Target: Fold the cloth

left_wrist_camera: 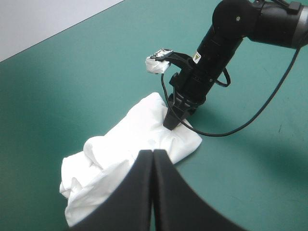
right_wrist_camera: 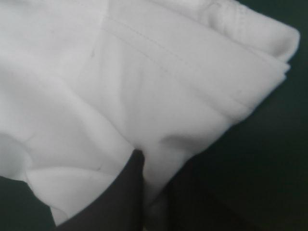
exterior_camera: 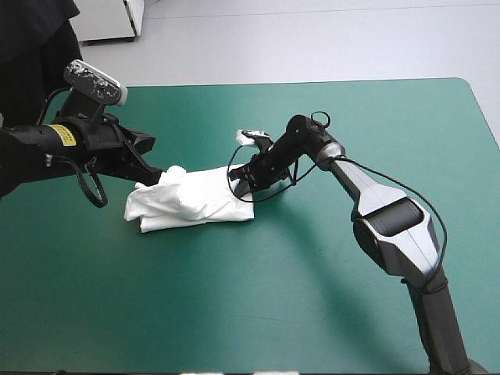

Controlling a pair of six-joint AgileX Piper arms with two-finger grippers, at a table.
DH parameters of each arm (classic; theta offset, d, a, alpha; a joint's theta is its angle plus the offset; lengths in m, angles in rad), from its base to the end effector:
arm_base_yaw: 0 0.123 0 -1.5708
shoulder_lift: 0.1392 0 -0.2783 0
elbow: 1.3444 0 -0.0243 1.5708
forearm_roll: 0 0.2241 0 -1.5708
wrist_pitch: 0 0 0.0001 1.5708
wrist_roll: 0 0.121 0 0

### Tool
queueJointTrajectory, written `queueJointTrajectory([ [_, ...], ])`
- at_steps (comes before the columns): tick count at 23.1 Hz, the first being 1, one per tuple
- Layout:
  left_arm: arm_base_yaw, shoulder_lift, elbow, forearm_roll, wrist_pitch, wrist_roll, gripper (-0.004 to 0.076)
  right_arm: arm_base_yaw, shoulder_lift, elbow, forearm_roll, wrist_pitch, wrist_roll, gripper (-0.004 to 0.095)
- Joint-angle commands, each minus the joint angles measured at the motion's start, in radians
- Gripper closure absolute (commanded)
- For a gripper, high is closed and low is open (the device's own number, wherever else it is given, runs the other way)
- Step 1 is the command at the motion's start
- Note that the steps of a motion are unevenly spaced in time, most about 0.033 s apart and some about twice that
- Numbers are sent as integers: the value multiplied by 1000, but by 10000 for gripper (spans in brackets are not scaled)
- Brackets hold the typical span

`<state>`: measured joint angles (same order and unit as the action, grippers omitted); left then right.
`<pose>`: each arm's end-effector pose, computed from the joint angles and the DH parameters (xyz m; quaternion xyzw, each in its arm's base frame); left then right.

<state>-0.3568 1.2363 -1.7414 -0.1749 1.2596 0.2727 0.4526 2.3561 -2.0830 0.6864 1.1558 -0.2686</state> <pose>0.1920 -0.0930 0.4678 0.2891 0.8484 -0.1047 0.4308 0.4000 0.2726 0.1799 -0.2369 0.9105 0.3300 0.0776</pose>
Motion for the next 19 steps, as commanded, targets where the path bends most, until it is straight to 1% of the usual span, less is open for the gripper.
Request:
queueJointTrajectory([
  [1, 0, -25, -22, -17, 27, -2, 745, -1, -65, -40, -124, 22, 6, 909],
  [2, 0, -25, -22, -17, 27, -2, 745, -1, -65, -51, -165, 39, 18, 909],
  [3, 0, -25, -22, -17, 27, -2, 745, -9, -65, -81, -263, 88, 45, 909],
  [4, 0, -25, -22, -17, 27, -2, 745, -25, -74, -89, -319, 93, 86, 909],
  [8, 0, -25, -22, -24, 27, -2, 745, -134, -165, -91, -423, 93, 105, 909],
  [10, 0, -25, -22, -24, 27, -2, 745, -222, -217, -91, -429, 93, 110, 909],
  [13, 0, -25, -22, -24, 27, -2, 745, -311, -271, -54, -449, 93, 110, 909],
  [19, 0, -25, -22, -24, 23, 0, 745, -497, -400, 155, -497, 93, 97, 909],
])
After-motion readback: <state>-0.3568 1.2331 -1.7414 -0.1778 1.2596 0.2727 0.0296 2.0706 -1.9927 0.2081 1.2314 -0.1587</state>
